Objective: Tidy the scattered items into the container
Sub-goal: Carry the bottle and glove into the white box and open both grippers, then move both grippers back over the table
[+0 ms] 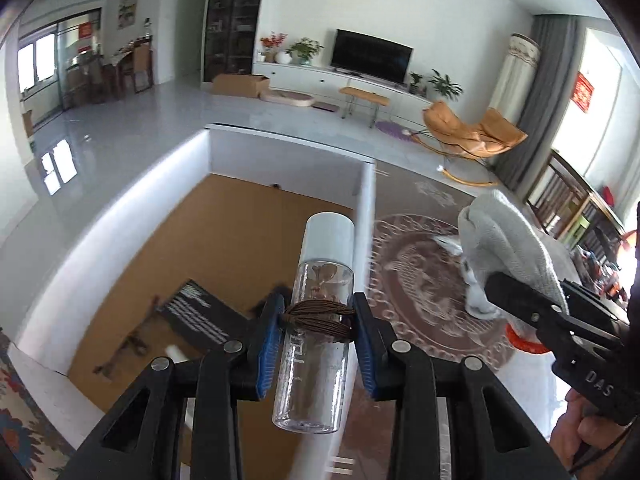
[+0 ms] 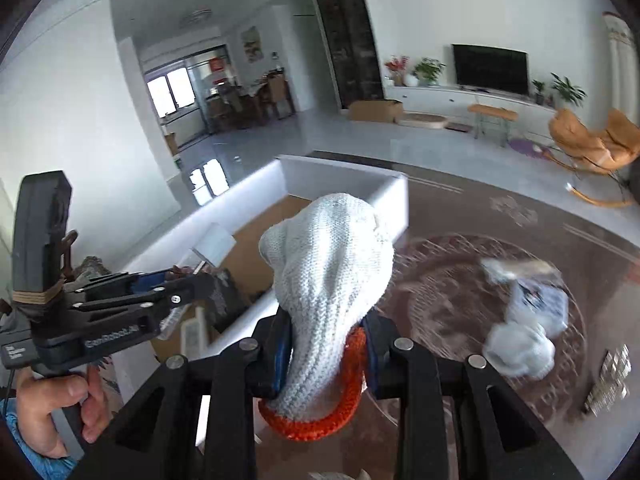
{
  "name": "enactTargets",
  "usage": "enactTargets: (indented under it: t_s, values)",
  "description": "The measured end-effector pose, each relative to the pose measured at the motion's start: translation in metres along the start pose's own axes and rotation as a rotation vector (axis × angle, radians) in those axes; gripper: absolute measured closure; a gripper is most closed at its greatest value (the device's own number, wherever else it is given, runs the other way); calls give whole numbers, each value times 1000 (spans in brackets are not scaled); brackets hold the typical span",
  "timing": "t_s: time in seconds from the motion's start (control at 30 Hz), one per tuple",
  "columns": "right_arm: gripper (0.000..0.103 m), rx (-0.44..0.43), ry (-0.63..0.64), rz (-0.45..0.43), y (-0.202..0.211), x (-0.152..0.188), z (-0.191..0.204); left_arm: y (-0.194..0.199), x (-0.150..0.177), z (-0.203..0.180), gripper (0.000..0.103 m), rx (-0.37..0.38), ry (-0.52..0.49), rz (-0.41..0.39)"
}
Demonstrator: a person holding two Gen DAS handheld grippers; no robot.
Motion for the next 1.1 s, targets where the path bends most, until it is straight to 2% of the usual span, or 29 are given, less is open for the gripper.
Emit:
enactTargets:
  t_s: [0.1,0.2,0.27,0.3,0.33,0.4,0.57,0.63,0.73,0.83,0.9,0.93,1.0,1.1]
  values:
    - [74,-67,74,15,-53,-43,46,-19,-29,45,69,-72,26,11]
    - [73,-93,97,53,-107,-68,73,-43,-44,77,69,-128,39,58]
    - [64,-71,108,65,-137,-73,84,-59,-47,93,67,-184,46,98]
    - [49,-65,105,99,-150,-72,86,-65,-47,101,60,-208,57,104]
    - [36,-74,93,157,-166,-68,86,-70,-47,108,42,-223,69,105]
    - [35,-117,48,229,-188,-59,88,-75,-47,119,25,-248,87,102]
    - [35,-126,25,215,-191,-49,86,-78,-39,120,24,-235,94,107]
    - [35,-112,32,195,-179,-44,81,-67,-33,108,24,-224,77,92]
    - [35,-91,22,133,-140,-34,75,-43,-21,68,24,-183,16,57]
    - [35,-44,-2,76,-89,-13,44,-22,-2,5,23,-114,-67,34]
    - [35,8,-27,55,-54,13,20,-13,20,-41,20,-56,-126,33]
    - [35,44,-41,59,-38,31,4,-11,34,-63,16,-29,-158,40]
    - [35,133,-83,81,-5,73,-33,-10,65,-103,12,16,-213,63]
    - [35,257,-179,144,35,143,-88,-32,116,-156,11,69,-278,128]
Point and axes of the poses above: each gripper's, at about its wrist camera, not at the fingertips, and y roughly against the way its jaws point, z to its left, x to its underside, the point moved 7 cm from there along -y, roughly the way its jaws point, and after that the axes turned 10 degrees about y, right-handed, at the moved point
